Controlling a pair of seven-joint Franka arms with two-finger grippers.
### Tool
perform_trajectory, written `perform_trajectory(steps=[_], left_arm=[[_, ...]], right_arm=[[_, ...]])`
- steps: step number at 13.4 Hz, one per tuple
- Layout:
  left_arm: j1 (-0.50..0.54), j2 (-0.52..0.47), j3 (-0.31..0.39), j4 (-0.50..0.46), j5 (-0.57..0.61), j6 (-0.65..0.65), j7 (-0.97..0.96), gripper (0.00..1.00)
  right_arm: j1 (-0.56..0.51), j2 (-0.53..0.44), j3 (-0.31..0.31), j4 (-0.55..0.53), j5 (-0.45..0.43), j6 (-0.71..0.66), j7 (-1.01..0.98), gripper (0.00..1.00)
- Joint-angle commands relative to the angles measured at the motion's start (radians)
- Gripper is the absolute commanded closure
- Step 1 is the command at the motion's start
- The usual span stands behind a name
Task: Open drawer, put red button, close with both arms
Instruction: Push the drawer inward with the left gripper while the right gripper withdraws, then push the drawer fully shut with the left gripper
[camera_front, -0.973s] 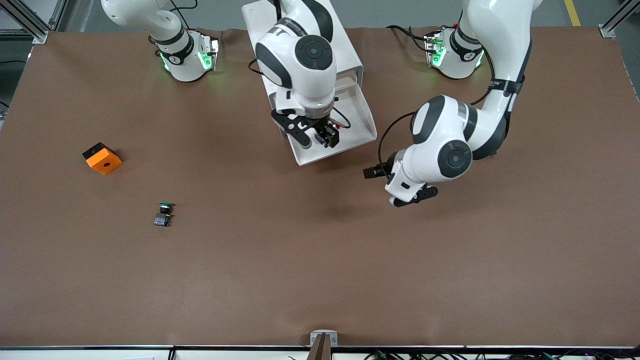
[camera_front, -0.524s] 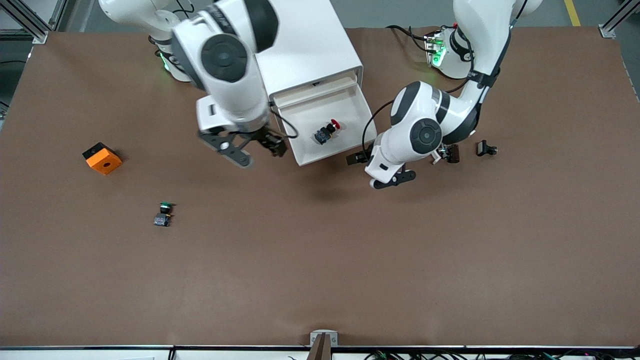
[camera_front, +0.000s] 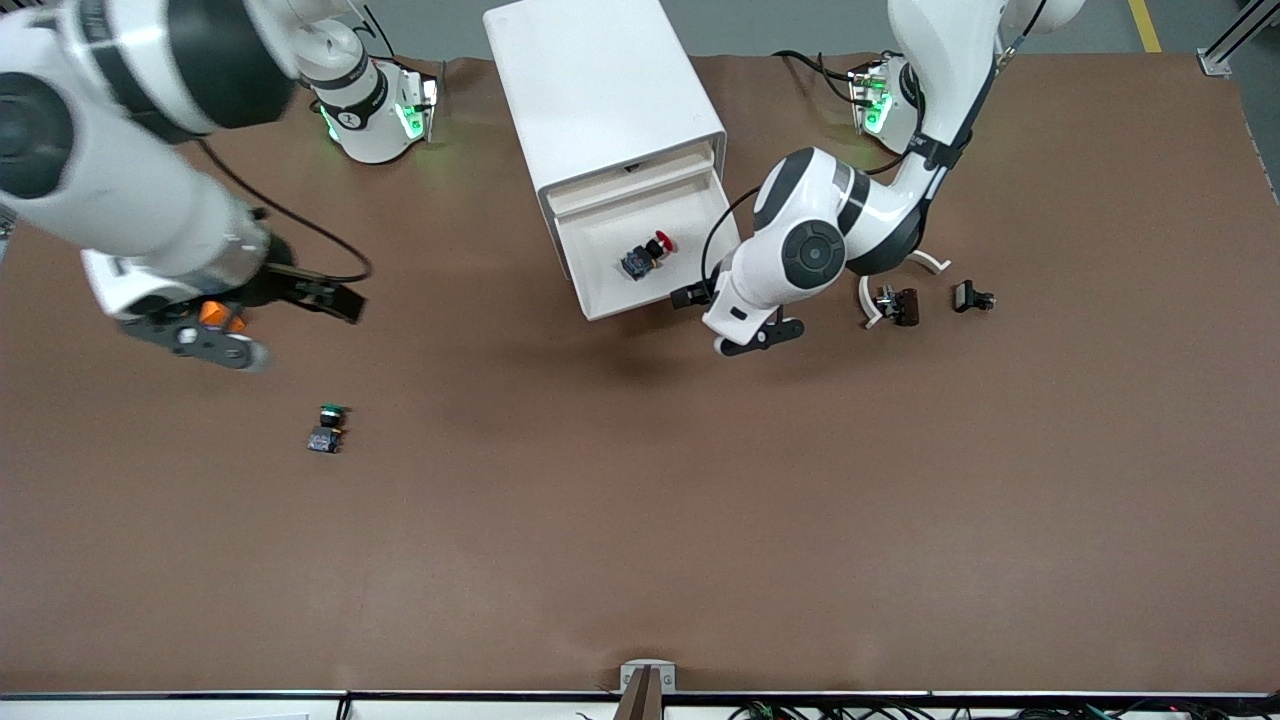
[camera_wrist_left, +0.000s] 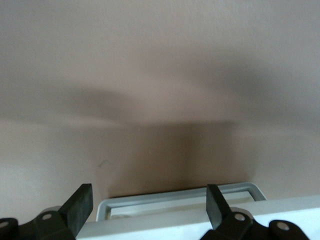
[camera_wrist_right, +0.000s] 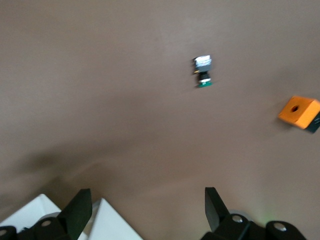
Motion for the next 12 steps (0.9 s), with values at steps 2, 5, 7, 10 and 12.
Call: perform_trajectory(steps=[2,5,7,10,12], left_arm=[[-0.003,-0.028,-0.048,-0.030,-0.009,0.015,-0.041,0.00],[-0.005,-0.012,-0.112,-0.028,-0.016,0.015,-0.057,0.00],[-0.019,-0.004,-0.142,-0.030,-0.017,0.015,-0.072,0.00],[-0.069,0.002,-0.145,-0.030,-0.017,0.016,-0.131,0.00],[-0.091,0.004,-0.146,-0.030,-0.019,0.016,-0.155,0.00]], right_arm=[[-0.175,-0.054,0.021,-0.021,-0.004,-0.038,-0.266,0.00],[-0.292,-0.064,0.021,-0.032,-0.004,-0.043,-0.446,0.00],[-0.333,-0.071,0.021,-0.049,-0.003,-0.058,-0.486,0.00],[-0.347,-0.065,0.021,-0.052,-0.003,-0.077,-0.491,0.00],[-0.346,-0.065,0.021,-0.049,-0.004,-0.075,-0.498,0.00]])
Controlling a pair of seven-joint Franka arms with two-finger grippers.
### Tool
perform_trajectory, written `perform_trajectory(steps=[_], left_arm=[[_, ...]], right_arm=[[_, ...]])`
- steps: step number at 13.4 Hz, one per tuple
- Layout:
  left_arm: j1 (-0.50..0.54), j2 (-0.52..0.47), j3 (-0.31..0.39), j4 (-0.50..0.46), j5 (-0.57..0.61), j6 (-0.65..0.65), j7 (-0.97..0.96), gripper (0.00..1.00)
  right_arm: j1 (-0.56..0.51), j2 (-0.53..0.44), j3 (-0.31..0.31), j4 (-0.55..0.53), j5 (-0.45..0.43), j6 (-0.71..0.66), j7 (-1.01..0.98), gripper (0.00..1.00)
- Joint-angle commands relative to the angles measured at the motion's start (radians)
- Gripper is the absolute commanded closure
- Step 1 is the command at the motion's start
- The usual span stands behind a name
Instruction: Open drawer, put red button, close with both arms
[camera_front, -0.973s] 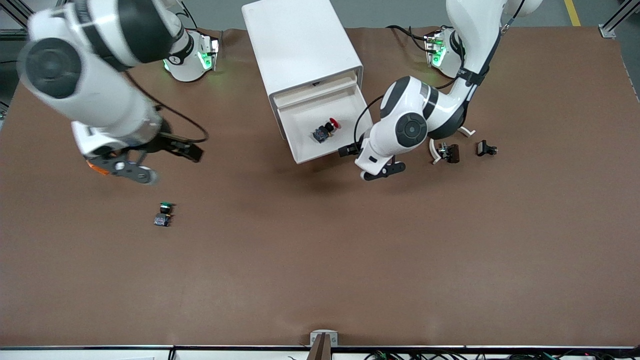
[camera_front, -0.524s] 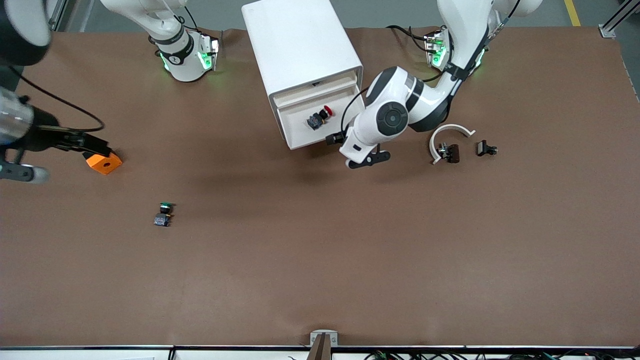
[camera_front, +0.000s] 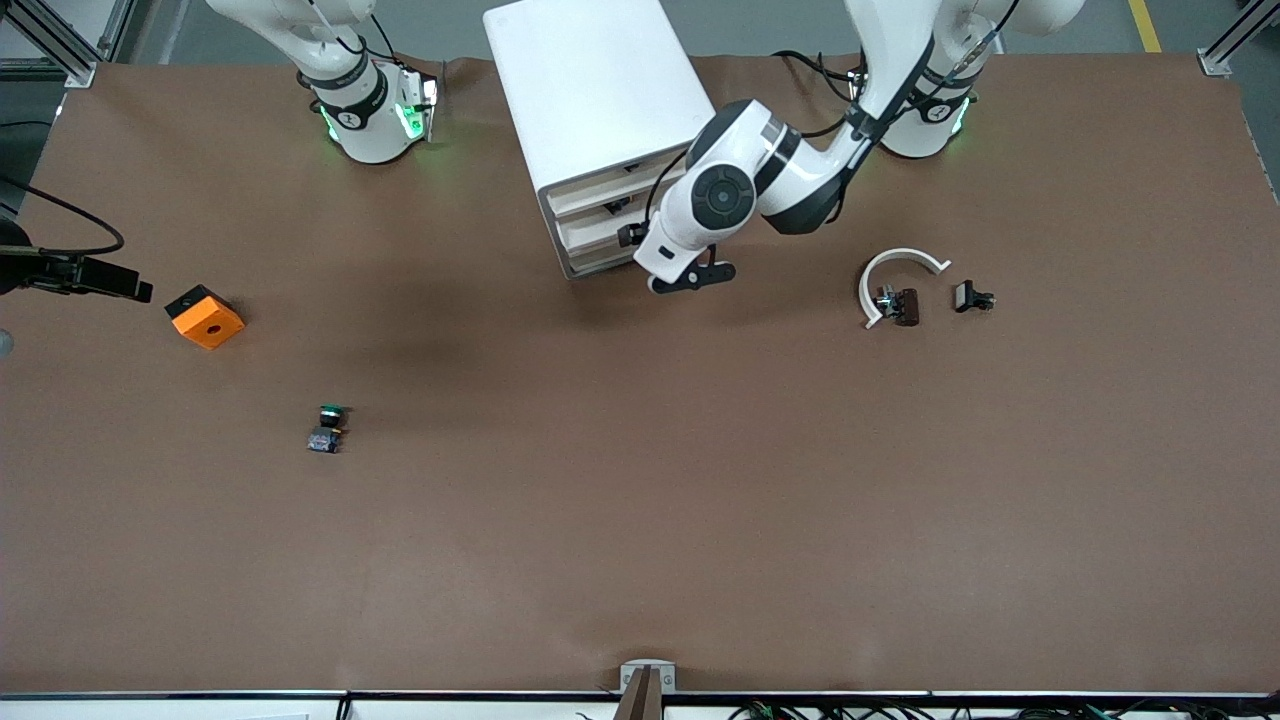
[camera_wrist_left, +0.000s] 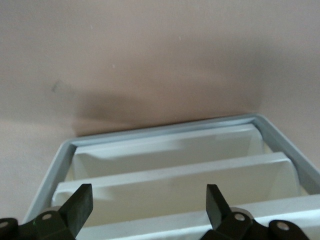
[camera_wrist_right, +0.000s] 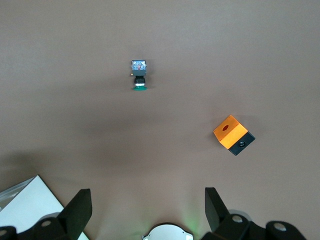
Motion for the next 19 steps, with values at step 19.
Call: perform_trajectory(steps=[19], left_arm=[[0.468,-0.027,0.021,0.352,0.444,-0.265,0.173,0.00]], right_arm=[[-0.012,-0.138,0.018,-0.001,-0.010,0.002,-0.058,0.00]])
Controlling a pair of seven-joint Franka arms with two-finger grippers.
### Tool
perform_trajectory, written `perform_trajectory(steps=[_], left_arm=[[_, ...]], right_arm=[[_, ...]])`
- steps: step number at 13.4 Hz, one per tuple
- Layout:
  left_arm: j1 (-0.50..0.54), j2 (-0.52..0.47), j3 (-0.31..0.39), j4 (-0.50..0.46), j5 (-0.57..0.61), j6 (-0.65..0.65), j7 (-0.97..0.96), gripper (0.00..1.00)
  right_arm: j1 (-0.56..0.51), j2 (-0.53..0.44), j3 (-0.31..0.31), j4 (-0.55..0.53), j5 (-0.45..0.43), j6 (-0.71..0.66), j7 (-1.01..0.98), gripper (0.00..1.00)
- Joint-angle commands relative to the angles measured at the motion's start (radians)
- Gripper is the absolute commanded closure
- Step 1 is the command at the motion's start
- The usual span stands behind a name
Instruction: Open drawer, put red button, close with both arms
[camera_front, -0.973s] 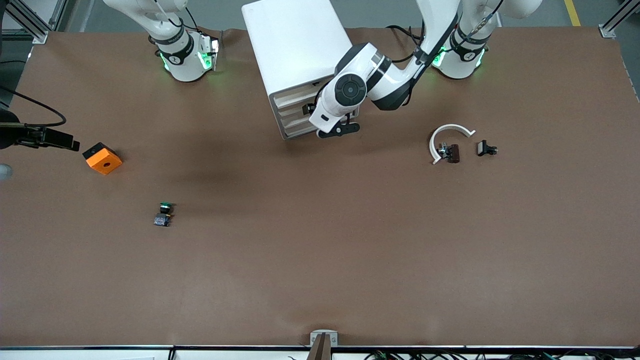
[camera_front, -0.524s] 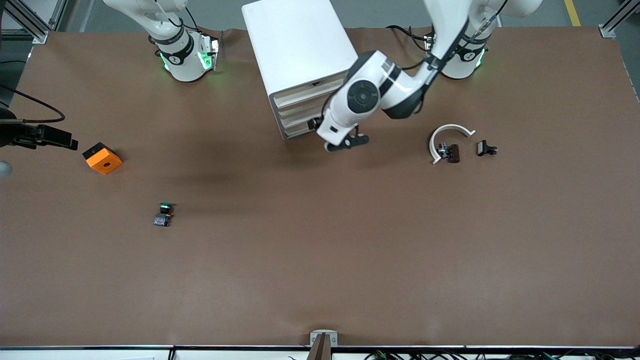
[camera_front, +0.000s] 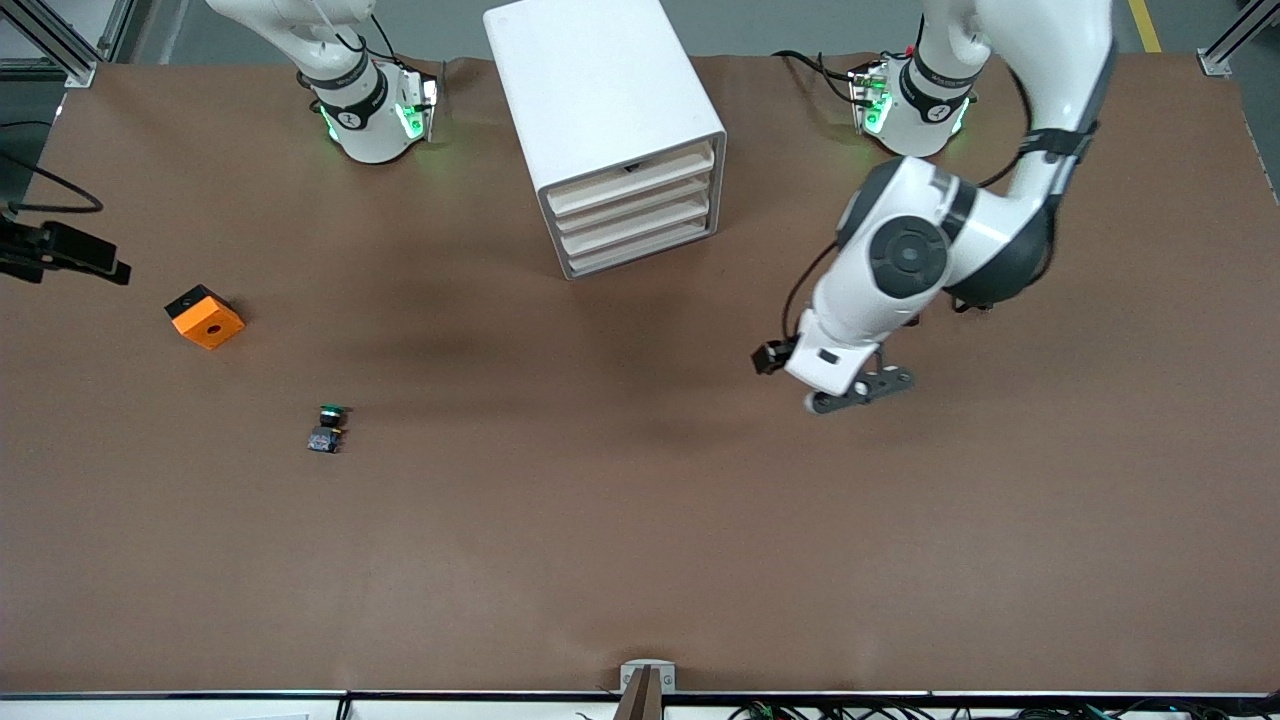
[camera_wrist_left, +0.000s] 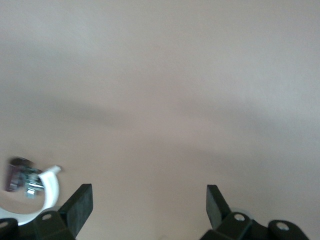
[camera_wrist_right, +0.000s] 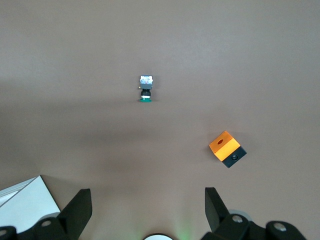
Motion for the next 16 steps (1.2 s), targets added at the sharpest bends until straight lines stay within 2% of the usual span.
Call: perform_trajectory(steps=[1,4,7,11,14,16], left_arm=[[0.124,-0.010,-0.011,0.098,0.030,-0.114,0.132,0.00],[0.227,-0.049,-0.011,0.149,0.053,-0.200,0.200,0.00],[0.258,-0.085,-0.006,0.207,0.058,-0.298,0.201,0.00],[0.264,-0.151,-0.011,0.214,0.150,-0.333,0.313,0.00],[0.284,-0.201,-0.008,0.212,0.141,-0.378,0.373,0.00],[0.267,-0.249,0.034,0.201,0.133,-0.428,0.403,0.00]], right_arm=[[-0.012,-0.087,0.006,-0.065,-0.001,0.002,-0.002,0.00],[-0.005,-0.189,0.011,-0.197,-0.003,0.049,-0.005,0.00],[-0.005,-0.275,0.011,-0.317,-0.007,0.115,-0.014,0.00],[-0.003,-0.282,0.013,-0.325,-0.015,0.116,-0.031,0.00],[-0.011,-0.289,0.013,-0.327,-0.019,0.108,-0.046,0.00],[-0.011,-0.290,0.014,-0.327,-0.018,0.105,-0.045,0.00]])
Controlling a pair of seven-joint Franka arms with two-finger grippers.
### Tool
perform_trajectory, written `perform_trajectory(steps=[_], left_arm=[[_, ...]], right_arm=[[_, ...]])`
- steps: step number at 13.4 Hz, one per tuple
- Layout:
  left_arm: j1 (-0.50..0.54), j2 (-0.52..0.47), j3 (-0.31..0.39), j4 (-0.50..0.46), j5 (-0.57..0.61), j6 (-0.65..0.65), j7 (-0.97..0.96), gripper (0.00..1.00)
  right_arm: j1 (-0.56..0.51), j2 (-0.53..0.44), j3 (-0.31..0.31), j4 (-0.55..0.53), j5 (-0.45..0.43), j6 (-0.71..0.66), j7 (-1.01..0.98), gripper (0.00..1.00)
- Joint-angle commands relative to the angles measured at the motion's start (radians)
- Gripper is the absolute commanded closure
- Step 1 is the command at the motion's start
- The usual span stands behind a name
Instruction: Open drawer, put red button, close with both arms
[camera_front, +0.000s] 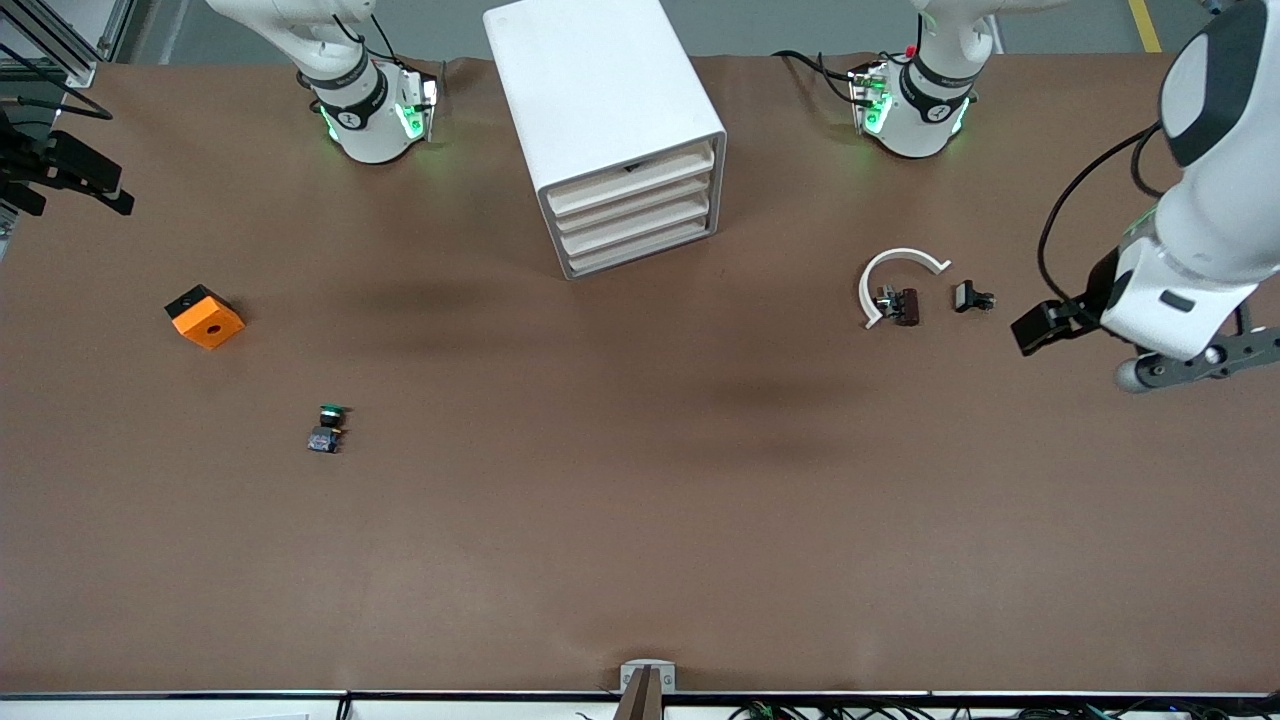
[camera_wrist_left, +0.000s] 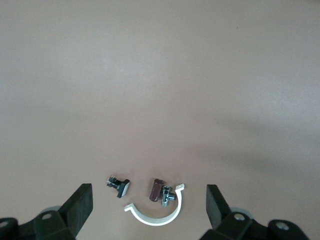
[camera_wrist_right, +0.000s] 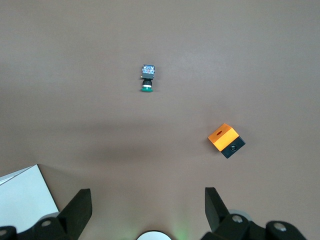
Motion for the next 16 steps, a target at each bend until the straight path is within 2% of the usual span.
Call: perform_trajectory(steps=[1,3,8,10,16], left_arm=[[-0.004,-0.081,0.043,-0.024,-0.017,-0.069,0.109,0.00],[0.001,-0.156,0.077,-0.090,-0.057,-0.070,0.223,0.00],[0.009,-0.308,0.099,-0.248,-0.152,-0.075,0.294,0.00],[-0.002,-0.325,0.119,-0.254,-0.152,-0.096,0.314,0.00],[0.004,-0.315,0.119,-0.234,-0.136,-0.113,0.318,0.00]], right_arm=[[-0.011,-0.033,0.008,-0.028,-0.010,0.005,-0.016,0.00],[-0.011,-0.038,0.008,-0.028,-0.010,0.007,-0.015,0.00],[-0.008,-0.038,0.003,-0.027,-0.005,0.001,-0.012,0.00],[-0.011,-0.039,-0.001,-0.028,0.001,-0.010,-0.004,0.00],[-0.006,-0.038,0.000,-0.028,0.004,-0.019,0.046,0.00]])
